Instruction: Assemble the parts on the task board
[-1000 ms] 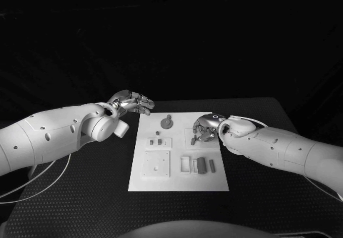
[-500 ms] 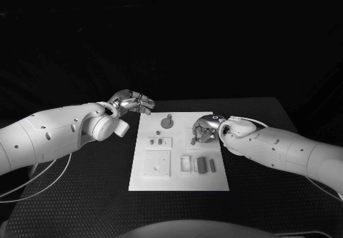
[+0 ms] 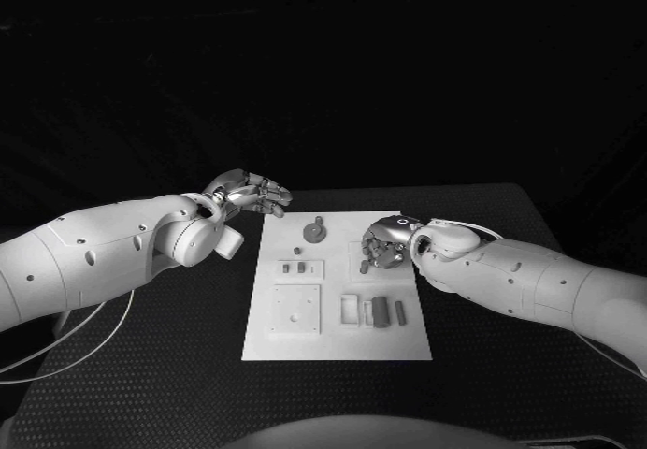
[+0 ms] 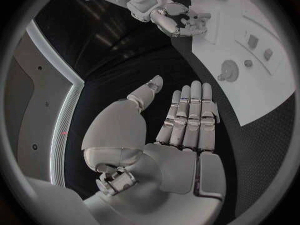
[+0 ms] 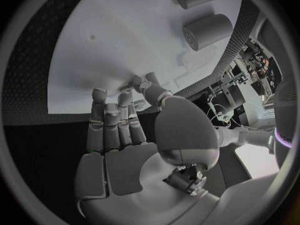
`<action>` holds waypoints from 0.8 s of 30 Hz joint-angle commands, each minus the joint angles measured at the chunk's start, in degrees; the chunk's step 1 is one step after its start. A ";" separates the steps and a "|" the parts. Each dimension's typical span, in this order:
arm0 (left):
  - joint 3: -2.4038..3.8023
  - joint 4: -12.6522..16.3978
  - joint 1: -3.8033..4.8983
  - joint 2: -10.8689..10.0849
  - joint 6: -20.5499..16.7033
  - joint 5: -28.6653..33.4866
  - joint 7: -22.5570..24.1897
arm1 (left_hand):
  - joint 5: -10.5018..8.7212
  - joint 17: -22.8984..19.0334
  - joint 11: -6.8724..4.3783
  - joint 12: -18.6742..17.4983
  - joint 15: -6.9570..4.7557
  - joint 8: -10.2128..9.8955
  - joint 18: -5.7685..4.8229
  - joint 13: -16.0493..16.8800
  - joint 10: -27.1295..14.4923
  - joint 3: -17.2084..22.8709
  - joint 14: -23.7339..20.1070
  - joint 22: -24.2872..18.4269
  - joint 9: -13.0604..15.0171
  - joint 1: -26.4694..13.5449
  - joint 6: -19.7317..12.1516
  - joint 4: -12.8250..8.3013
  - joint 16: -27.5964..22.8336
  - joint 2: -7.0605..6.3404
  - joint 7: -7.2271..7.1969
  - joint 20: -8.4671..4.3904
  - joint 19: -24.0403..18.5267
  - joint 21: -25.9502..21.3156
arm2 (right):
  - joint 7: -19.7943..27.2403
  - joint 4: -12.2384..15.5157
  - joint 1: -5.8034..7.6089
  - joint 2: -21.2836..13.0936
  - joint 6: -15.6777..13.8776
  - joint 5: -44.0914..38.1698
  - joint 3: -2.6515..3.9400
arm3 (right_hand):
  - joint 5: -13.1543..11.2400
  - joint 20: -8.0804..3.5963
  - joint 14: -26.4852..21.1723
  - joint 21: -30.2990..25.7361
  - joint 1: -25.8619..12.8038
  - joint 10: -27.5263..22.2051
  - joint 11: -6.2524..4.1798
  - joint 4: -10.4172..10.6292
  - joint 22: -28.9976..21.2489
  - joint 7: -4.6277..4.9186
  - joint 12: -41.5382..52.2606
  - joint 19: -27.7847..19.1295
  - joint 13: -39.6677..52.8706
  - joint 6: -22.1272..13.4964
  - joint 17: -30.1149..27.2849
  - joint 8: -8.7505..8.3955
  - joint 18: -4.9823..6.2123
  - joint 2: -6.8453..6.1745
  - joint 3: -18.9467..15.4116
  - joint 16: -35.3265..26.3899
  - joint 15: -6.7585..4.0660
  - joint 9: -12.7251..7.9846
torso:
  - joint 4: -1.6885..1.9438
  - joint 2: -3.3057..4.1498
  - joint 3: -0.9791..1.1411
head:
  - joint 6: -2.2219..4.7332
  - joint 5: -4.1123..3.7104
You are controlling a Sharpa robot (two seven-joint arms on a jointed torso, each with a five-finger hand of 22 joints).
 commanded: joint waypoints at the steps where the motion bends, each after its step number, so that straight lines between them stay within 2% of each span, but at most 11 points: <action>1: 0.04 0.07 0.08 0.06 0.52 0.07 0.29 | -0.13 0.08 0.09 -0.01 0.00 0.23 0.50 -0.10 0.35 -0.07 0.31 -0.08 -0.08 0.01 -0.44 0.23 -0.35 -0.21 -0.15 -0.05 0.26 0.28 | -0.39 -0.57 -0.35 -0.15 2.09 -3.40 -0.35 | 0.03 -0.11 0.14 0.37 1.03 0.05 -0.80 -0.18 1.25 -0.46 0.33 -0.21 -0.16 1.76 0.00 0.91 0.80 0.84 0.20 0.29 -0.66 0.35 | -0.02 0.01 -0.02 | -0.08 -0.03; 5: 0.04 0.08 0.08 0.08 0.56 0.07 0.25 | -0.13 0.12 0.09 -0.02 0.00 0.24 0.49 -0.11 0.36 -0.07 0.32 -0.11 -0.09 0.00 -0.45 0.26 -0.37 -0.17 -0.15 -0.05 0.27 0.28 | -0.32 -0.77 -0.37 -0.14 1.99 -3.55 -0.45 | 0.03 -0.07 0.10 0.55 1.28 0.00 -1.21 -0.15 1.25 -0.95 0.50 -0.31 -0.25 3.27 0.05 1.79 0.80 1.56 0.19 0.42 -1.05 0.80 | -0.04 0.02 -0.03 | -0.12 -0.06; 9: 0.04 0.05 0.08 0.07 0.54 0.07 0.21 | -0.13 0.15 0.10 -0.02 0.00 0.24 0.49 -0.12 0.36 -0.07 0.33 -0.13 -0.09 0.00 -0.46 0.27 -0.40 -0.15 -0.15 -0.05 0.27 0.28 | -0.28 -0.77 -0.38 -0.21 1.53 -3.28 -0.45 | 0.03 -0.07 0.13 0.63 1.16 0.02 -1.31 -0.12 1.24 -1.06 0.58 -0.27 -0.26 3.56 0.07 1.98 0.80 1.82 0.14 0.48 -1.15 0.93 | -0.02 0.01 0.00 | -0.14 -0.07; 19: 0.04 0.01 0.08 0.10 0.66 0.07 0.08 | -0.13 0.28 0.12 -0.07 0.00 0.19 0.48 -0.16 0.32 -0.10 0.36 -0.24 -0.14 -0.09 -0.59 0.35 -0.51 -0.13 -0.09 -0.05 0.29 0.28 | 0.37 -0.94 -0.39 -0.36 -0.31 -2.32 -0.45 | 0.04 -0.21 0.54 0.94 0.27 0.57 -1.58 0.06 1.17 -1.30 0.88 0.23 -0.44 4.05 0.08 2.30 0.80 2.09 -0.08 0.70 -1.42 1.23 | -0.05 0.01 -0.01 | -0.10 -0.08; 24: 0.04 0.01 0.08 0.10 0.66 0.07 0.08 | -0.13 0.34 0.13 -0.09 0.00 0.17 0.48 -0.18 0.30 -0.11 0.37 -0.29 -0.16 -0.10 -0.66 0.37 -0.55 -0.12 -0.07 -0.06 0.30 0.28 | 0.71 -0.42 -0.39 -0.73 -2.84 0.00 -0.45 | 0.02 -0.29 0.64 0.97 0.01 0.66 -1.60 0.02 1.14 -1.29 0.88 0.35 -0.55 3.88 0.05 2.21 0.80 1.57 -0.18 0.69 -1.49 1.24 | -0.04 0.01 -0.02 | -0.05 -0.13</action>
